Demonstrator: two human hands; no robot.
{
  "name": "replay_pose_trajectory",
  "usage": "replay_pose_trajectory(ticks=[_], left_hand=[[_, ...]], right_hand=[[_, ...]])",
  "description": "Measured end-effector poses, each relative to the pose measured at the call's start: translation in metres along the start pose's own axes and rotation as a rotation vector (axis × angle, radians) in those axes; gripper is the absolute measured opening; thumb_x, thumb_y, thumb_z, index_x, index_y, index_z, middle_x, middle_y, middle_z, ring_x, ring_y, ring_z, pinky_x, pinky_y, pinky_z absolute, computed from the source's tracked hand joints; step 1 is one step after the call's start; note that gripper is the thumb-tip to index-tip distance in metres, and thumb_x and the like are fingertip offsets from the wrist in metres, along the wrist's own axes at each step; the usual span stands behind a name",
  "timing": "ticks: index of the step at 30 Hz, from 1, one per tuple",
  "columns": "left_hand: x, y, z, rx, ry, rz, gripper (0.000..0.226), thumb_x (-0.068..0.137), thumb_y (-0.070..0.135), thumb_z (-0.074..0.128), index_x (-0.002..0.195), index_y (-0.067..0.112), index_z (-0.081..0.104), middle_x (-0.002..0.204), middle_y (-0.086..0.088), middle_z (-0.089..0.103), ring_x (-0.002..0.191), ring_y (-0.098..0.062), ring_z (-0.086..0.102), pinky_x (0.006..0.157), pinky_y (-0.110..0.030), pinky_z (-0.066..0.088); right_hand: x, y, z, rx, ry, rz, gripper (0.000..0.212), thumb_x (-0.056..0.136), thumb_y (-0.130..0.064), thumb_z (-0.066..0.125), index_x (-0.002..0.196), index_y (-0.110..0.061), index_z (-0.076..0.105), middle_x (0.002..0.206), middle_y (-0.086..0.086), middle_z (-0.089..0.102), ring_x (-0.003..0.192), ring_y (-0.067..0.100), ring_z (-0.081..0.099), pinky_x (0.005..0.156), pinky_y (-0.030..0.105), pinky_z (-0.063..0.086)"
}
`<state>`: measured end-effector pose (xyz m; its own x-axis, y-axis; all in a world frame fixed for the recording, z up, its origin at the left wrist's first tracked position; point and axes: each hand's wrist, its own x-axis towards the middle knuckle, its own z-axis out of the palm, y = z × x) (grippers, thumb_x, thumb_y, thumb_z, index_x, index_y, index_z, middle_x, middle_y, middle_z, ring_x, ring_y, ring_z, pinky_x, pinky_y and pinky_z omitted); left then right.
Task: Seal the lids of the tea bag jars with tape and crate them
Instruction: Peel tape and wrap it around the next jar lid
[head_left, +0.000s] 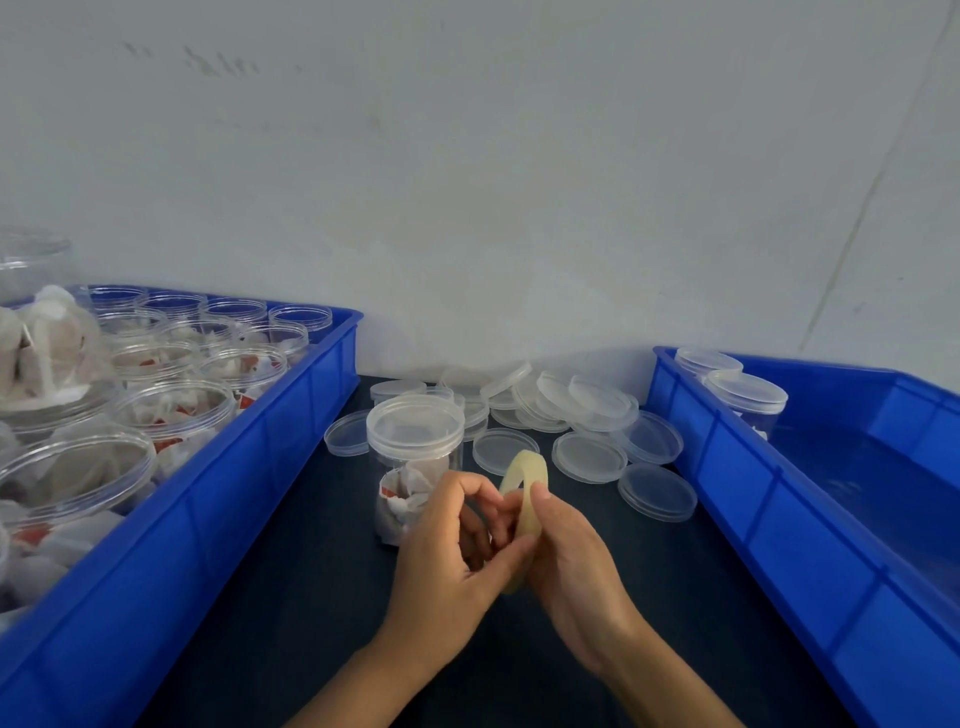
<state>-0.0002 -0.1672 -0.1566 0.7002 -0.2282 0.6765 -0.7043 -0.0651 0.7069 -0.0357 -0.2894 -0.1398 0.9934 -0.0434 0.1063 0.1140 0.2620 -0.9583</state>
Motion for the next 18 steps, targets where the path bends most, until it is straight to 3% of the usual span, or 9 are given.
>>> replay_pose_trajectory(ticks=[5,9,13,18], left_hand=[[-0.0007,0.0025,-0.0011,-0.160,-0.029,-0.189,0.032,0.079,0.043,0.072,0.101,0.026,0.056,0.095,0.015,0.065,0.080,-0.012,0.066,0.062,-0.021,0.055],[0.0001,0.0005,-0.0034,-0.270,-0.106,-0.305,0.031,0.077,0.033,0.069,0.104,0.022,0.059,0.094,0.004,0.065,0.090,-0.019,0.066,0.077,-0.039,0.058],[0.0014,-0.0002,-0.0050,-0.315,-0.174,-0.344,0.032,0.076,0.028,0.065,0.106,0.020,0.059,0.098,-0.008,0.061,0.096,-0.026,0.061,0.085,-0.046,0.055],[0.0031,0.0000,-0.0057,-0.387,-0.209,-0.397,0.035,0.072,0.027,0.063,0.106,0.020,0.059,0.104,-0.011,0.059,0.102,-0.023,0.059,0.087,-0.034,0.056]], right_hand=[[-0.0001,-0.0029,0.0010,0.063,-0.121,-0.010,0.041,0.094,-0.023,0.041,0.121,0.004,0.056,0.080,0.006,0.059,0.077,0.014,0.061,0.071,0.026,0.052],[-0.0007,-0.0068,0.0003,0.114,-0.162,-0.010,0.040,0.093,-0.011,0.044,0.130,0.004,0.049,0.084,0.008,0.059,0.089,0.017,0.063,0.089,0.034,0.050],[-0.0018,-0.0079,-0.0004,0.117,-0.141,0.003,0.043,0.088,-0.007,0.048,0.131,0.001,0.049,0.085,0.008,0.060,0.091,0.016,0.063,0.101,0.043,0.043],[-0.0013,-0.0061,0.0010,0.086,-0.075,0.004,0.044,0.087,-0.014,0.051,0.129,-0.003,0.053,0.084,0.007,0.061,0.091,0.019,0.062,0.100,0.042,0.046]])
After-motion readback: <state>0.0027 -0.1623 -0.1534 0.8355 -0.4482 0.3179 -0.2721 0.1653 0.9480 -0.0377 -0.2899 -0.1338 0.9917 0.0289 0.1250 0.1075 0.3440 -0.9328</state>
